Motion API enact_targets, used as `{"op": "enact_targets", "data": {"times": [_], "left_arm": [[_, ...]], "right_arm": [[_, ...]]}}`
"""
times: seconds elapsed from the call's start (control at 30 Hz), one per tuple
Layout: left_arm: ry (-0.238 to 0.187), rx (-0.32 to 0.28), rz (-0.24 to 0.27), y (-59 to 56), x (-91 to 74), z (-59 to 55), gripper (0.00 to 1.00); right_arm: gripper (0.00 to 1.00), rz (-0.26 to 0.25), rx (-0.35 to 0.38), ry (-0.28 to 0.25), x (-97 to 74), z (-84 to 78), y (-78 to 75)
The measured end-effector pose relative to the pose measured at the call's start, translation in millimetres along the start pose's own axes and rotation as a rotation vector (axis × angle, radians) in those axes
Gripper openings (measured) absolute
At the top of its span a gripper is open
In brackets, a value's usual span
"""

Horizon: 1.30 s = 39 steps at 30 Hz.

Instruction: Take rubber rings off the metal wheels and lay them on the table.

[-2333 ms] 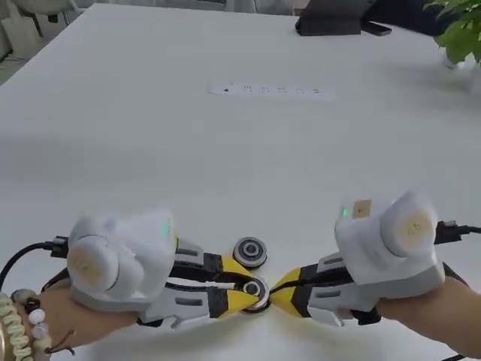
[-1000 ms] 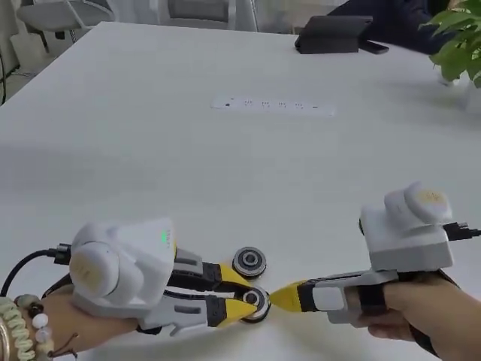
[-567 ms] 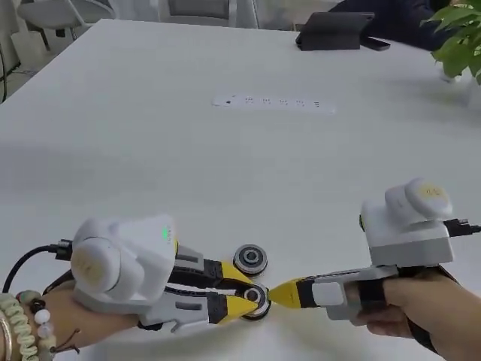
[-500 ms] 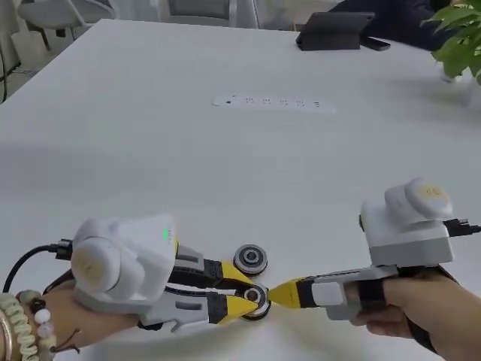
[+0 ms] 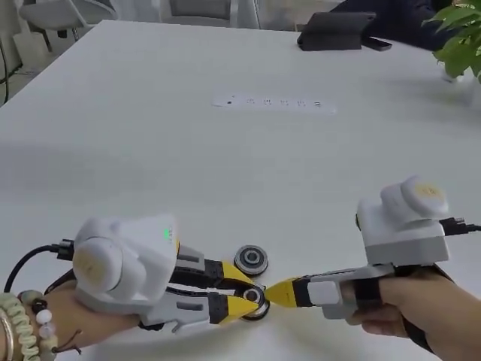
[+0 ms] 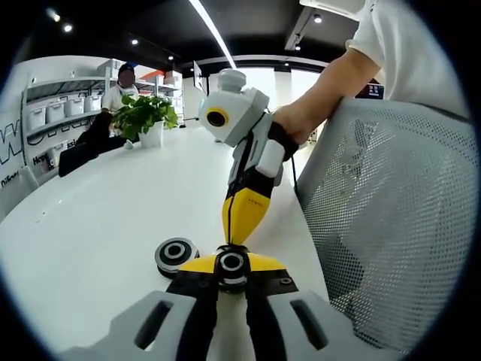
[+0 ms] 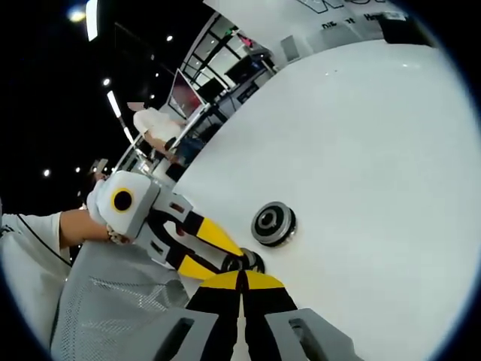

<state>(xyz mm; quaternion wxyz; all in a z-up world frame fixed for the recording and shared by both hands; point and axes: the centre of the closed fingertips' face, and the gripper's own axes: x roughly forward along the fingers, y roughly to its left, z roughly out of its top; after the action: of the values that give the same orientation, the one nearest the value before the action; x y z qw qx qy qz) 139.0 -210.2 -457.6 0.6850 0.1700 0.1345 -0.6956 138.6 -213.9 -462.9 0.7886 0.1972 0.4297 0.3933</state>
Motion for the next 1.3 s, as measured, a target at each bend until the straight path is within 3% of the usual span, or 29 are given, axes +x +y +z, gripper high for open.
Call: {"op": "enact_targets", "data": {"times": [1.3], "left_arm": [[0.007,0.016,-0.005,-2.1,-1.0,-0.3,0.08]], "right_arm": [[0.0,0.072,-0.014,-0.012,1.8,4.1,17.3]]}}
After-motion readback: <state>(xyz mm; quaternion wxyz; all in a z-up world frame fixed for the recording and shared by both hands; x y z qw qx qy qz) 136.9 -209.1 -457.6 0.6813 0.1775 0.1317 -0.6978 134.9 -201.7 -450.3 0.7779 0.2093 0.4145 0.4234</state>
